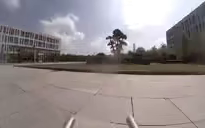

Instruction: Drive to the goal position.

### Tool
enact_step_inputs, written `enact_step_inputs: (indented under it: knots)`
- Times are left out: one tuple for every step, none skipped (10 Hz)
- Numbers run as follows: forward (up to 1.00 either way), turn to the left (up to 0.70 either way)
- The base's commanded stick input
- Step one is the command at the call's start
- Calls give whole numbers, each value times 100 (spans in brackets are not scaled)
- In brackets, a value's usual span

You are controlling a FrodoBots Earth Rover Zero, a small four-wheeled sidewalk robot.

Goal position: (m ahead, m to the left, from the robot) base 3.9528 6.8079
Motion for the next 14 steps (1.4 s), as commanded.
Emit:
enact_step_inputs:
  knots:
    - [70,35]
    - [70,35]
    - [70,35]
    - [70,10]
    - [70,0]
    - [70,0]
    - [70,0]
    - [70,0]
    - [70,0]
    - [70,0]
    - [70,0]
    - [70,0]
    - [70,0]
    - [70,0]
